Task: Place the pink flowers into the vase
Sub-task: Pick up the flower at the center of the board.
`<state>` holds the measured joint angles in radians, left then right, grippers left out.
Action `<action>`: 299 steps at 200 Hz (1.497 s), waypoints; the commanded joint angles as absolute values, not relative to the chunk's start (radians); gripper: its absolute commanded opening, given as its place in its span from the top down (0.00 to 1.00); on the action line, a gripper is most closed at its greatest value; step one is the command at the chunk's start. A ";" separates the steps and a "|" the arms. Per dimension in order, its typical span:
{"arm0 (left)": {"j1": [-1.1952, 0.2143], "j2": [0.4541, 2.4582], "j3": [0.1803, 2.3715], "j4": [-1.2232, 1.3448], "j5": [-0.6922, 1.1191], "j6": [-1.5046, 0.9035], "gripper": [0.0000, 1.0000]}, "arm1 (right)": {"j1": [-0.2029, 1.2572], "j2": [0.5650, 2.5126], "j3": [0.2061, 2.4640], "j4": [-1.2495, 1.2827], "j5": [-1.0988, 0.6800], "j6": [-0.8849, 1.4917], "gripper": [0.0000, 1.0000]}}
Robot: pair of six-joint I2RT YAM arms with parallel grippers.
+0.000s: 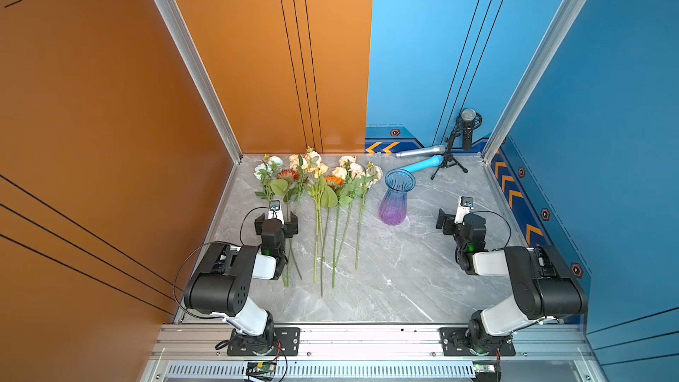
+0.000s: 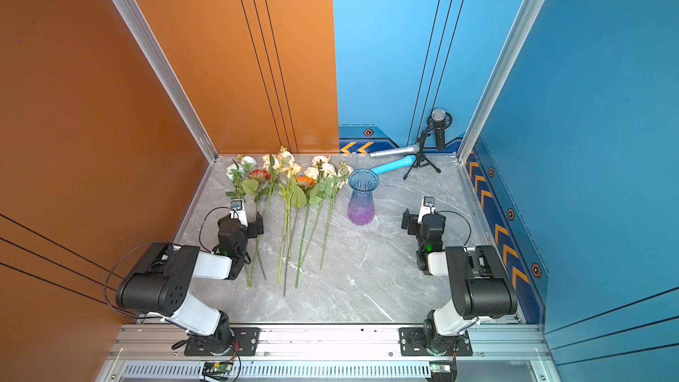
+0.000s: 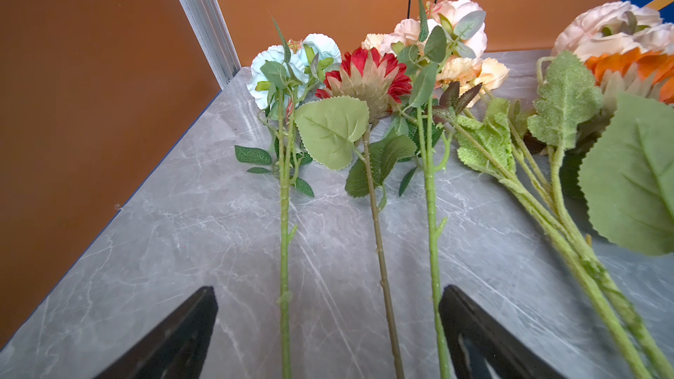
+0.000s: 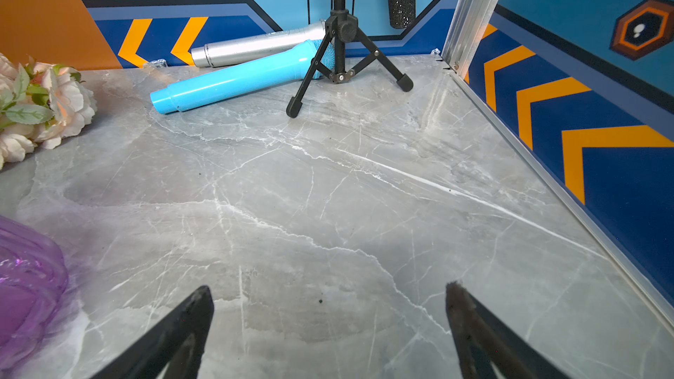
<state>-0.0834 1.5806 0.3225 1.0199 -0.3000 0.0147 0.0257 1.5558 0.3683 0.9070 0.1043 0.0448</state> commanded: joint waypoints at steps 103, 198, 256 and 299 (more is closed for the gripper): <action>-0.245 1.249 0.247 1.000 -0.509 0.138 0.02 | 0.047 1.288 0.385 0.692 0.171 0.053 0.00; -0.678 1.196 0.615 0.349 -0.786 0.127 0.02 | 0.143 0.931 0.646 0.011 0.460 0.120 0.00; -0.683 1.431 1.021 -0.256 -0.498 -0.198 0.01 | 0.240 0.854 0.747 -0.271 0.552 0.220 0.00; -0.647 1.601 1.199 -0.354 -0.348 -0.261 0.05 | 0.336 0.791 0.741 -0.326 0.575 0.249 0.00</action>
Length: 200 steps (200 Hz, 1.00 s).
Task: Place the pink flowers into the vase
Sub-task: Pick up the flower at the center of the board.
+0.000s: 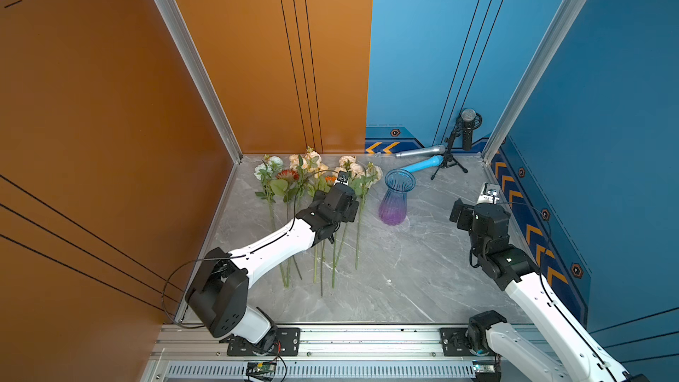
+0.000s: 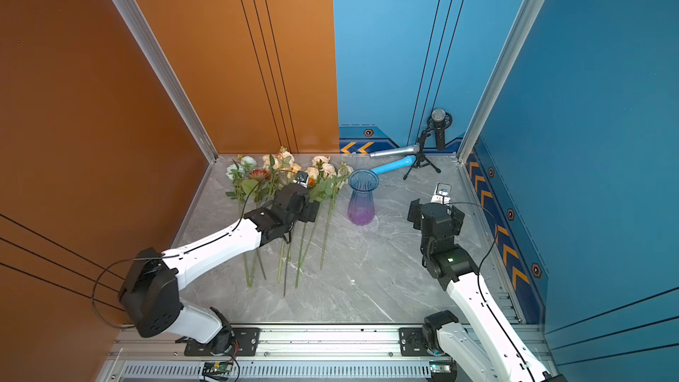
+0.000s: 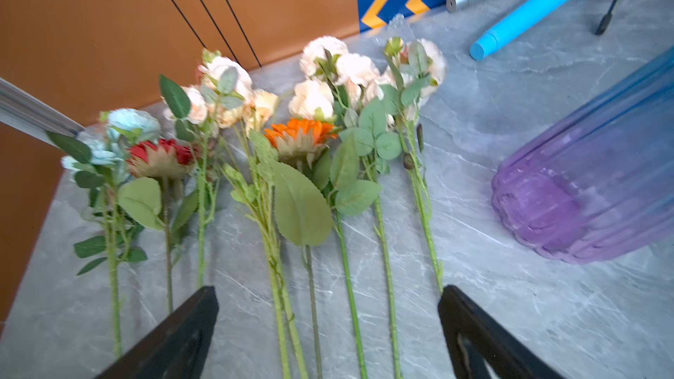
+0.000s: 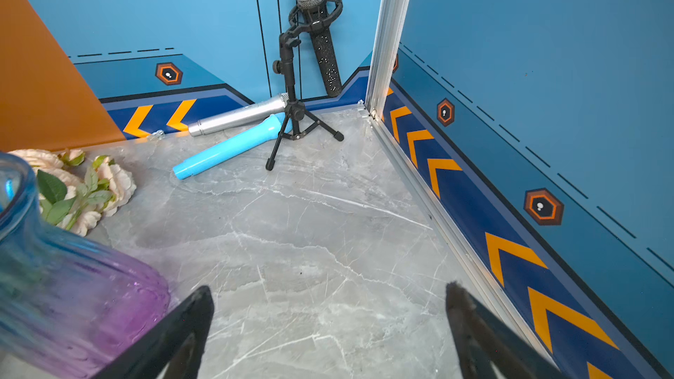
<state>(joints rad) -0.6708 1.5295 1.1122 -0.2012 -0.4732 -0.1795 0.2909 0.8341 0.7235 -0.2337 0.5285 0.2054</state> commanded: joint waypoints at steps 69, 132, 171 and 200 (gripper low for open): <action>-0.606 1.926 1.505 -0.447 -0.124 -0.293 0.27 | 0.400 0.679 0.733 -0.368 0.549 0.203 0.00; -0.582 2.157 1.781 -0.609 -0.046 -0.334 0.45 | 0.400 0.635 0.728 -0.368 0.561 0.199 0.00; -0.581 2.203 1.818 -0.627 -0.033 -0.337 0.54 | 0.400 0.619 0.727 -0.368 0.570 0.196 0.00; -0.578 2.230 1.830 -0.643 -0.041 -0.351 0.56 | 0.400 0.605 0.736 -0.368 0.452 0.169 0.00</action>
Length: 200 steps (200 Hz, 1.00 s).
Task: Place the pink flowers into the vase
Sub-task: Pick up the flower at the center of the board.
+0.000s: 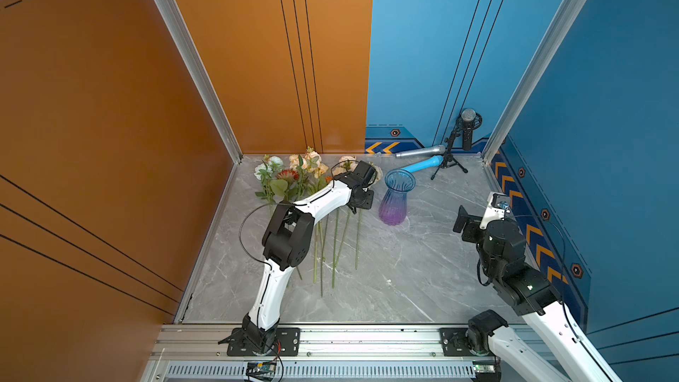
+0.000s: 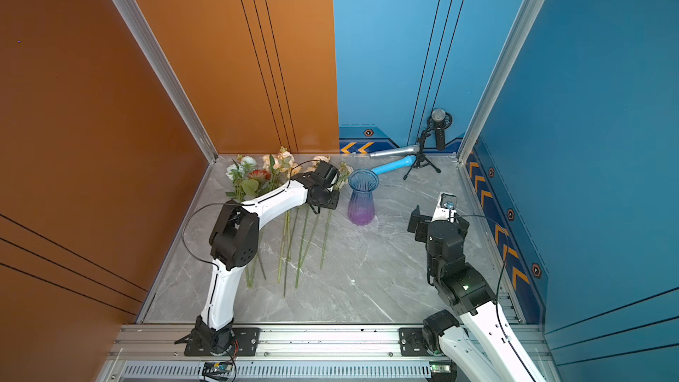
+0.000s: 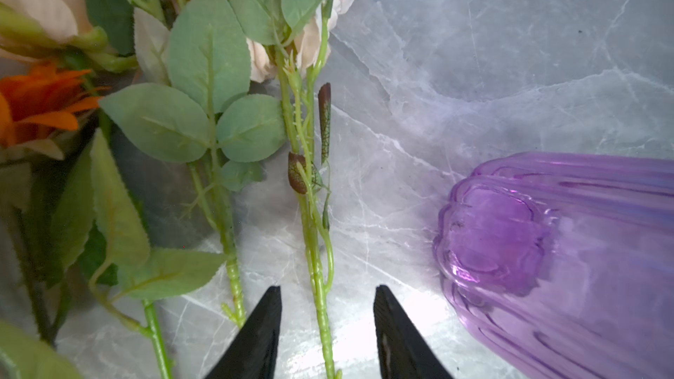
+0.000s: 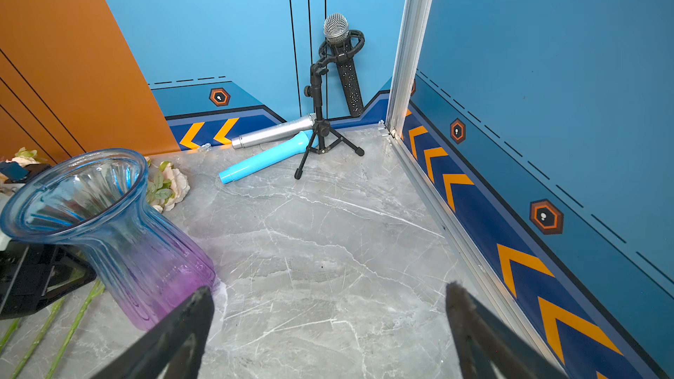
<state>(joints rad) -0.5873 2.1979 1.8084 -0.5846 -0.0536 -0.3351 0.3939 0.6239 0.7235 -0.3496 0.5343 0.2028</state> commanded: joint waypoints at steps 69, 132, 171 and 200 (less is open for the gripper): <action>-0.575 2.282 1.838 -0.641 -0.032 -0.361 0.62 | 0.400 0.586 0.782 -0.373 0.071 0.097 0.00; -0.577 2.333 1.857 -0.640 -0.056 -0.374 0.78 | 0.402 0.574 0.809 -0.413 -0.180 0.069 0.00; -0.581 2.333 1.867 -0.639 -0.046 -0.376 1.00 | 0.401 0.579 0.799 -0.417 -0.150 0.063 0.00; -0.580 2.332 1.874 -0.640 -0.040 -0.397 1.00 | 0.402 0.589 0.799 -0.417 -0.152 0.063 0.00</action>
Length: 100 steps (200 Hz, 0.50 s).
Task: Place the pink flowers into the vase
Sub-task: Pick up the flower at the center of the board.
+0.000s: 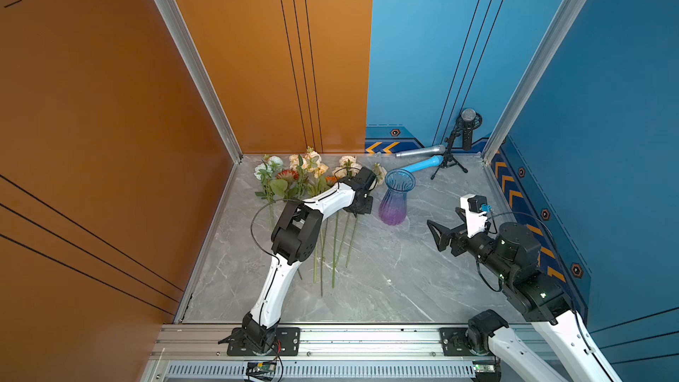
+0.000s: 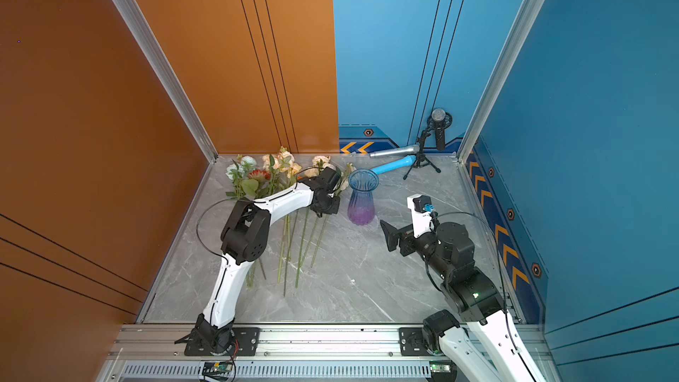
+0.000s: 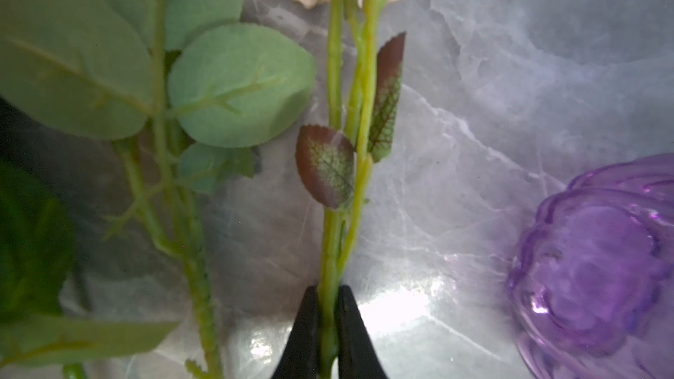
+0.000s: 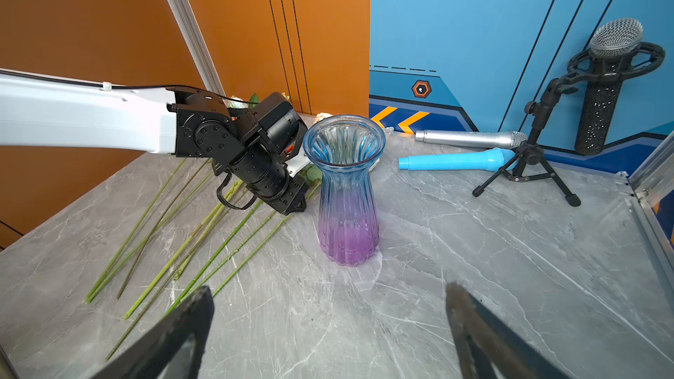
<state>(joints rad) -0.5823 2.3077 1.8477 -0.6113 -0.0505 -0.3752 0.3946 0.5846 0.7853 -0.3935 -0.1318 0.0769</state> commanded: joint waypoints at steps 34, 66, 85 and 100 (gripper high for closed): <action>-0.580 2.318 1.891 -0.639 -0.030 -0.449 1.00 | 0.402 0.590 0.797 -0.417 -0.151 0.063 0.00; -0.580 2.285 1.914 -0.639 -0.054 -0.470 1.00 | 0.401 0.586 0.796 -0.416 -0.153 0.061 0.00; -0.575 2.258 1.927 -0.639 -0.074 -0.478 1.00 | 0.401 0.586 0.795 -0.416 -0.154 0.060 0.00; -0.566 2.238 1.939 -0.640 -0.080 -0.482 1.00 | 0.401 0.587 0.797 -0.415 -0.155 0.059 0.00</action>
<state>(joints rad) -0.5819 2.3062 1.8977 -0.6216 -0.0509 -0.4587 0.3946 0.5869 0.7853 -0.3943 -0.1356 0.0742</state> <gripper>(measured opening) 0.114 0.999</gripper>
